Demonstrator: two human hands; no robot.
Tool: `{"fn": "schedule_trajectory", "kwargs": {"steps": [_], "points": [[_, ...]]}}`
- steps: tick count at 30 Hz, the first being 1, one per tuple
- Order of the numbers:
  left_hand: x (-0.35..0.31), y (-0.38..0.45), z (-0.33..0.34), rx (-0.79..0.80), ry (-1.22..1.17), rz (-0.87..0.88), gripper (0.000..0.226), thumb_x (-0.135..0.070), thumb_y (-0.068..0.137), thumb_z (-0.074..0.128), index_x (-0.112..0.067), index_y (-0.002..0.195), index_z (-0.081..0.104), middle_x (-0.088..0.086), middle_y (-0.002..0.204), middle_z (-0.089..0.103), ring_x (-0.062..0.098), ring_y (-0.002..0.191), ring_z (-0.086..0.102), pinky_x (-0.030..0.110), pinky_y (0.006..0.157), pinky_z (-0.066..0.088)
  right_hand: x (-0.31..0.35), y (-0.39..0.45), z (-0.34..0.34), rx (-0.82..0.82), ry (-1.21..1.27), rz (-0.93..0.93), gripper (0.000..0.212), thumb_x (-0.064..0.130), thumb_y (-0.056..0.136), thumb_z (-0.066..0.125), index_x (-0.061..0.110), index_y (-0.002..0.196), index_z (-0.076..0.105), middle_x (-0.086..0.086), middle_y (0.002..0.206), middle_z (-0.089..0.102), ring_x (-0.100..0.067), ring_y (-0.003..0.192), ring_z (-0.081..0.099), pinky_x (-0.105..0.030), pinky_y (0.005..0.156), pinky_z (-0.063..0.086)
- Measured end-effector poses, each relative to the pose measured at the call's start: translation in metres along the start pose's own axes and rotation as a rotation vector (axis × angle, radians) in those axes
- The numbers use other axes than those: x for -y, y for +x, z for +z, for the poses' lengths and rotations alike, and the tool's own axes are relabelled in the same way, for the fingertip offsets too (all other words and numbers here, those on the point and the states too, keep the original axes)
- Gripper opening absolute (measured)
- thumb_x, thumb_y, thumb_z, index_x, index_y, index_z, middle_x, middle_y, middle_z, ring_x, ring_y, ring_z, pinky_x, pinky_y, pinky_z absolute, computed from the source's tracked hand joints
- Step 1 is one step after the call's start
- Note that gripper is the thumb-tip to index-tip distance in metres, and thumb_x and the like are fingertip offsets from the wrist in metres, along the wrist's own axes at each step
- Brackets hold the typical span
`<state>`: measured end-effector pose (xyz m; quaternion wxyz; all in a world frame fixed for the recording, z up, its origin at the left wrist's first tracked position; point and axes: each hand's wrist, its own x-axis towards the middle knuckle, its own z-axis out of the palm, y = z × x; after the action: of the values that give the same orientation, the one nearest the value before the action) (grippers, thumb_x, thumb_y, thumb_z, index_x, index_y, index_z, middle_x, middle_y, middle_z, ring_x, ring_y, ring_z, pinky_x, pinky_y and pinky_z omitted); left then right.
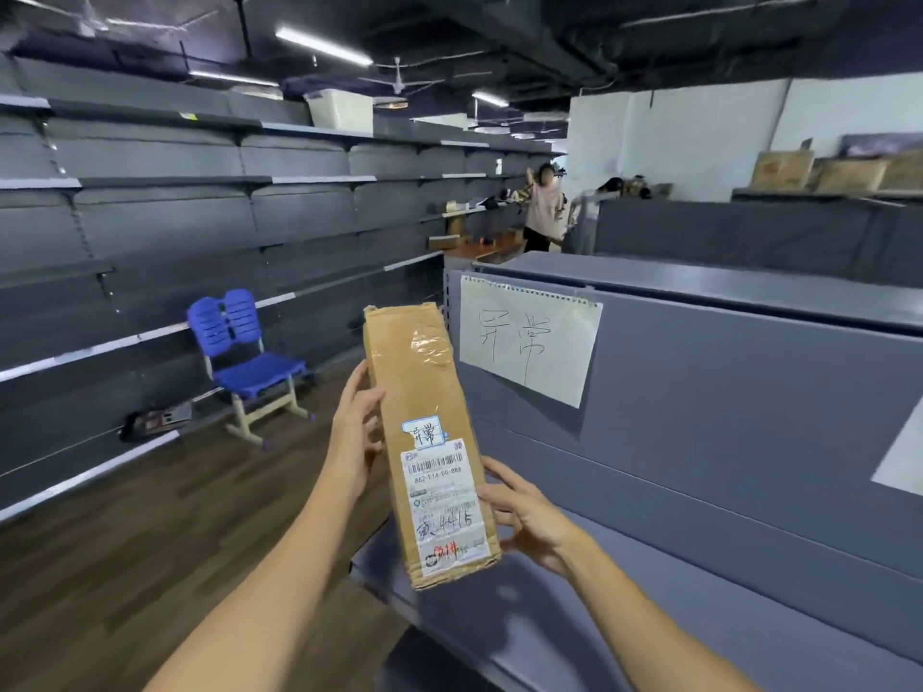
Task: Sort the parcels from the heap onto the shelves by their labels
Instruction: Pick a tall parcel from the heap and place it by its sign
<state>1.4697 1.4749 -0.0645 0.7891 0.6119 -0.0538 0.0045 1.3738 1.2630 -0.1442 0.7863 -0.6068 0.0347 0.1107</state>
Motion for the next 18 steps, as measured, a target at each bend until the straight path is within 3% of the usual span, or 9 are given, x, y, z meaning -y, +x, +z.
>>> {"fn": "schedule_trajectory", "kwargs": {"steps": [2,5,10,12,15,17,18], "points": [[0.004,0.021,-0.004,0.036,-0.021,0.003,0.049,-0.031,0.091,0.058,-0.044,0.138,0.051,-0.003,0.109,0.076,0.018,0.089,0.066,0.03,0.059,0.038,0.002,0.017,0.001,-0.036,0.01,-0.008,0.053,0.035,0.076,0.082,0.047,0.124,0.064,-0.012,0.113,0.055,-0.027,0.107,0.031,-0.046,0.082,0.033],[0.007,0.046,-0.006,0.075,-0.02,-0.003,0.048,-0.032,0.093,0.058,-0.041,0.14,0.049,0.003,0.115,0.074,0.021,0.09,0.067,0.028,0.054,0.038,0.003,0.036,0.001,-0.065,0.008,-0.038,0.049,0.037,0.073,0.08,0.05,0.118,0.067,-0.013,0.11,0.056,-0.026,0.1,0.037,-0.036,0.073,0.037],[0.012,0.073,-0.006,0.092,-0.015,-0.047,0.047,-0.034,0.091,0.062,-0.046,0.135,0.052,0.009,0.114,0.074,0.016,0.077,0.065,0.029,0.053,0.037,0.007,0.055,0.001,-0.091,-0.134,-0.038,0.057,0.035,0.084,0.071,0.042,0.138,0.054,-0.007,0.117,0.074,-0.019,0.096,0.069,-0.037,0.073,0.056],[0.014,0.083,-0.005,0.091,-0.014,-0.043,0.045,-0.034,0.093,0.061,-0.042,0.136,0.051,0.007,0.113,0.074,0.013,0.074,0.065,0.028,0.053,0.037,0.014,0.06,-0.007,-0.092,-0.177,-0.05,0.051,0.03,0.092,0.067,0.038,0.14,0.052,0.001,0.103,0.077,-0.012,0.085,0.071,-0.031,0.067,0.056],[0.013,0.103,-0.002,0.041,-0.039,-0.008,0.047,-0.041,0.091,0.063,-0.037,0.136,0.05,0.006,0.121,0.071,0.016,0.086,0.064,0.031,0.063,0.043,0.037,0.06,-0.026,-0.053,-0.287,0.004,0.045,0.024,0.098,0.058,0.035,0.142,0.053,0.017,0.068,0.067,0.003,0.055,0.059,-0.018,0.051,0.044],[0.011,0.117,-0.005,-0.016,-0.051,-0.006,0.05,-0.041,0.092,0.064,-0.034,0.138,0.048,0.004,0.122,0.068,0.018,0.094,0.063,0.032,0.072,0.046,0.056,0.062,-0.04,-0.009,-0.376,0.038,0.041,0.03,0.098,0.056,0.037,0.138,0.056,0.017,0.066,0.066,0.004,0.054,0.059,-0.016,0.049,0.041],[0.01,0.122,-0.009,-0.026,-0.047,-0.021,0.051,-0.039,0.091,0.066,-0.032,0.139,0.048,0.003,0.121,0.066,0.017,0.09,0.063,0.031,0.07,0.047,0.064,0.064,-0.046,0.002,-0.396,0.047,0.039,0.037,0.096,0.058,0.038,0.135,0.059,0.013,0.076,0.071,0.001,0.061,0.065,-0.02,0.054,0.045]]}}
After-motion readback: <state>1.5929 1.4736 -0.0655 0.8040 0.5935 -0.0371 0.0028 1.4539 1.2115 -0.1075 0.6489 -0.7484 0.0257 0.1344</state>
